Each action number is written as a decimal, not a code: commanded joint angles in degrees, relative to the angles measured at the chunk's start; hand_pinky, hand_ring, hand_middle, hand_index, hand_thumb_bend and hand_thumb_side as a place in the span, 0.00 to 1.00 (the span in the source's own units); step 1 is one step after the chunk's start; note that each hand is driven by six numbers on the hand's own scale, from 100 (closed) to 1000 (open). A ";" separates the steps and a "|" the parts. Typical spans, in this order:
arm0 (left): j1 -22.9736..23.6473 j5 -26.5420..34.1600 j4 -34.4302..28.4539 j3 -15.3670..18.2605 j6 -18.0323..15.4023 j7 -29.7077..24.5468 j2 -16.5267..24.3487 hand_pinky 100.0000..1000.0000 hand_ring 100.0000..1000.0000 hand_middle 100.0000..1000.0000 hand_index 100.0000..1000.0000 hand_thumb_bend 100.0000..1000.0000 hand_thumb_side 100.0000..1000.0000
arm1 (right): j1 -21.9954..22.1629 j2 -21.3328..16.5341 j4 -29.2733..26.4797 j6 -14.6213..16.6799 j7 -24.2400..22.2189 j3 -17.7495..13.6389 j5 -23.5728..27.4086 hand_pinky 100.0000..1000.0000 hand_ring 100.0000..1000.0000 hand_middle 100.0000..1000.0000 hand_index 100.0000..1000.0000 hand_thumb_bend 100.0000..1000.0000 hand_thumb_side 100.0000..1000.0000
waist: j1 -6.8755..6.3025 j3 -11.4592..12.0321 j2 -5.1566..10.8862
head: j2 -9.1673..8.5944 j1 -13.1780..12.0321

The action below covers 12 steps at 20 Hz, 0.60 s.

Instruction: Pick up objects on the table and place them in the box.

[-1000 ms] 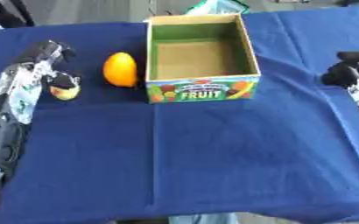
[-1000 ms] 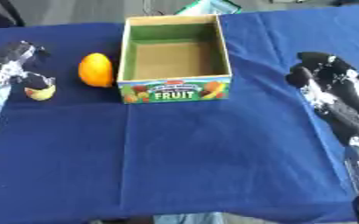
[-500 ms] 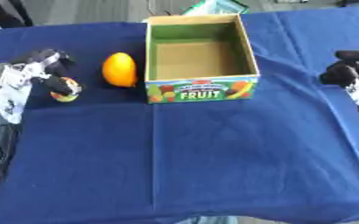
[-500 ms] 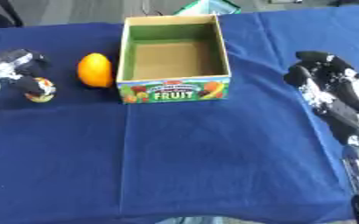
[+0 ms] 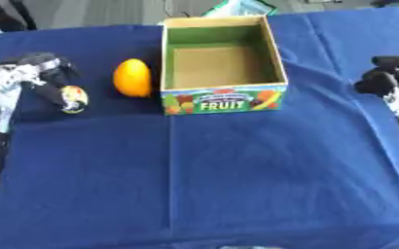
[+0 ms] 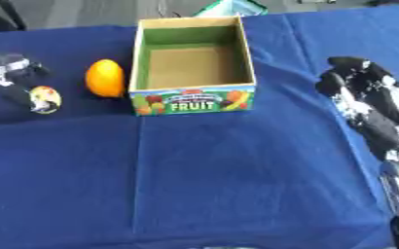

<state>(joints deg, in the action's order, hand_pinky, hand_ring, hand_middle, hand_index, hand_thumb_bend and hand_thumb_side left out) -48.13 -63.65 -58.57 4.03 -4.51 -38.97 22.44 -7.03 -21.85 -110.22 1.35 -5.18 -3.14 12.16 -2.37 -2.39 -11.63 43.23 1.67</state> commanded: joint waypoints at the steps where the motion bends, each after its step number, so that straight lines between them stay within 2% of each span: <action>1: -0.66 -1.91 -0.47 0.37 0.17 0.12 1.76 0.60 0.60 0.67 0.80 0.39 0.12 | -0.32 -0.98 -0.37 0.12 0.06 -0.34 -0.10 0.68 0.61 0.55 0.74 0.25 0.34 | 0.13 -0.04 1.01 | -0.69 0.14; 6: -0.26 -4.09 0.63 -0.36 0.42 1.94 1.25 0.55 0.54 0.62 0.78 0.31 0.03 | -0.33 -0.94 -0.34 0.09 0.01 -0.32 -0.13 0.68 0.61 0.55 0.74 0.25 0.34 | 0.14 -0.04 0.99 | -0.71 0.23; 7: -0.16 -4.42 0.86 -0.43 0.62 2.52 1.13 0.52 0.51 0.58 0.76 0.28 0.00 | -0.34 -0.93 -0.34 0.10 0.01 -0.33 -0.12 0.68 0.61 0.55 0.74 0.25 0.34 | 0.16 -0.05 0.99 | -0.71 0.26; 11: 0.00 -5.01 1.29 -0.59 1.13 4.80 0.92 0.41 0.34 0.42 0.65 0.08 0.00 | -0.27 -0.90 -0.34 0.13 0.05 -0.40 -0.13 0.68 0.61 0.55 0.74 0.25 0.34 | 0.26 -0.10 0.95 | -0.69 0.31; 12: 0.02 -4.91 0.98 -0.46 1.26 5.60 0.91 0.40 0.33 0.41 0.64 0.07 0.00 | -0.27 -0.90 -0.33 0.13 0.07 -0.41 -0.13 0.68 0.61 0.55 0.74 0.25 0.34 | 0.28 -0.10 0.94 | -0.68 0.33</action>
<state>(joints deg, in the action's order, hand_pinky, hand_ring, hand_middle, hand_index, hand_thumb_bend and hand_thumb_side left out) -47.38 -68.09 -57.12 3.35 -3.44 -34.28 22.13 -7.02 -21.85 -110.10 1.36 -5.17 -3.15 12.16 -2.30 -2.45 -11.60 43.22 1.84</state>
